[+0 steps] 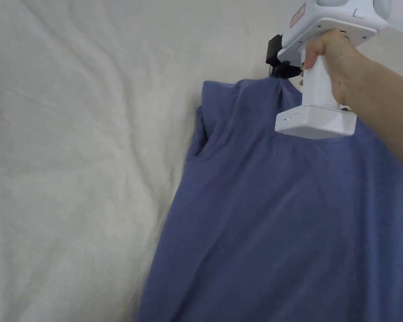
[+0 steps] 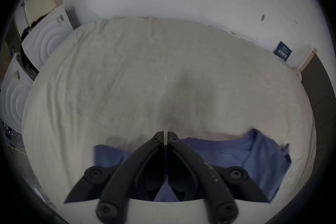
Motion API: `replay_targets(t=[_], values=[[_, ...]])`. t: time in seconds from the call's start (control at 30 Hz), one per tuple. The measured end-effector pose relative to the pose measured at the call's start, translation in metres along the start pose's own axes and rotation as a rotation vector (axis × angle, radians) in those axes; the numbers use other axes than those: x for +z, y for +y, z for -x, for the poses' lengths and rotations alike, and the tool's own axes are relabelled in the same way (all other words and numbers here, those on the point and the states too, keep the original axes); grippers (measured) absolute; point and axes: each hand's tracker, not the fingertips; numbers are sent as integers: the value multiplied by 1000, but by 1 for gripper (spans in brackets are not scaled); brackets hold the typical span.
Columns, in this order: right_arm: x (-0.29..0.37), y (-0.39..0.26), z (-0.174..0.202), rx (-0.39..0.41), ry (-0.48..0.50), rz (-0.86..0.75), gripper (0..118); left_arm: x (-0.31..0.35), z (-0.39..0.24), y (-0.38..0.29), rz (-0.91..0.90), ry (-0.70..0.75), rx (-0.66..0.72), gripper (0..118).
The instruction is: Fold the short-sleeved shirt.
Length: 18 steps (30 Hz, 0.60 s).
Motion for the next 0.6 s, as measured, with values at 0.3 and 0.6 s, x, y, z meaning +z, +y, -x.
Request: replay_targets(t=[0.3,0.6], values=[[228,-42,-52,-73,40,-185,5,34,7,22,-181,-59,48,3],[452,-130,-141,-147,6,-409,5,118,22,113,-506,-96,27,3]])
